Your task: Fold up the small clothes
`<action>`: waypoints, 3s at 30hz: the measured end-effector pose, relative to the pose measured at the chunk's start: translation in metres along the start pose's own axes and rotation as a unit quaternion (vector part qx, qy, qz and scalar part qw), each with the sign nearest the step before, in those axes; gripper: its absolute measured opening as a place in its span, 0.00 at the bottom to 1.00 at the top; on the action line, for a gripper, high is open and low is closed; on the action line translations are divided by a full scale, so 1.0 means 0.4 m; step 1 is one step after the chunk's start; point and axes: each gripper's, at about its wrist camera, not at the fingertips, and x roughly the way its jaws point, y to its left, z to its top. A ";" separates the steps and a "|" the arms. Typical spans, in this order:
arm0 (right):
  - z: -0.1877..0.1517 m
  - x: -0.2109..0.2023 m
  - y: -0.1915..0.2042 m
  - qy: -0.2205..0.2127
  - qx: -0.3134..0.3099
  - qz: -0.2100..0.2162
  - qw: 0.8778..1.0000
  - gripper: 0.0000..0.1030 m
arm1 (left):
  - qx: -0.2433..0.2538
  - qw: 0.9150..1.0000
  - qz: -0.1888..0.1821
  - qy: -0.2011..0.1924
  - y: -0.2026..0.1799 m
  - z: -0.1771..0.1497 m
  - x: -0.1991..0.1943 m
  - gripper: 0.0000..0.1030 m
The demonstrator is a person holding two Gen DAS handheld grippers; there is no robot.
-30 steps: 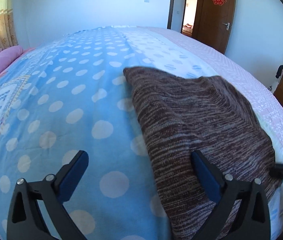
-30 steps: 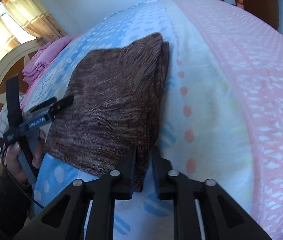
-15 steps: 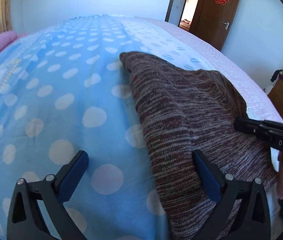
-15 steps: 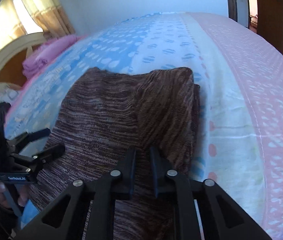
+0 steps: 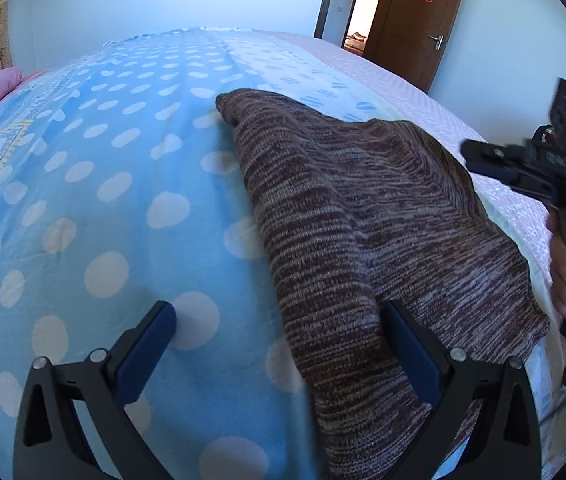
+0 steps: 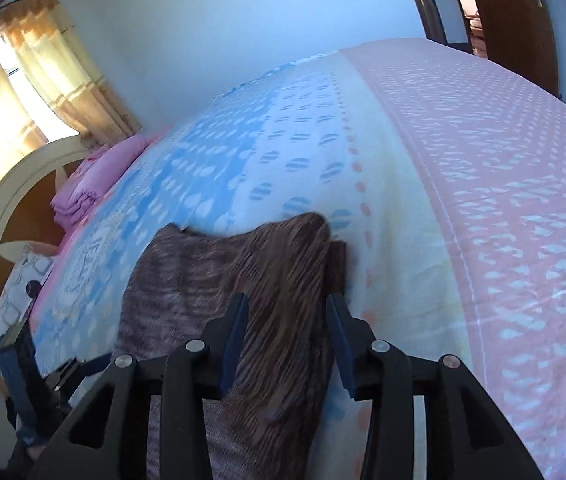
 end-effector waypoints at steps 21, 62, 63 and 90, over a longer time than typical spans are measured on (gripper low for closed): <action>0.028 0.132 -0.095 0.027 0.060 0.086 0.994 0.45 | 0.013 1.000 -0.007 -0.001 -0.011 0.005 0.009 1.00; 0.014 0.158 -0.071 0.031 0.043 0.101 0.993 0.24 | 0.080 0.997 -0.020 -0.010 -0.103 -0.011 -0.021 0.51; 0.013 0.156 -0.066 0.030 0.038 0.093 0.994 0.24 | 0.082 0.996 -0.016 -0.009 -0.107 -0.013 -0.023 0.51; -0.041 -0.061 0.175 -0.030 -0.011 0.081 0.996 0.20 | 0.080 0.995 0.042 -0.035 -0.104 -0.064 -0.250 0.25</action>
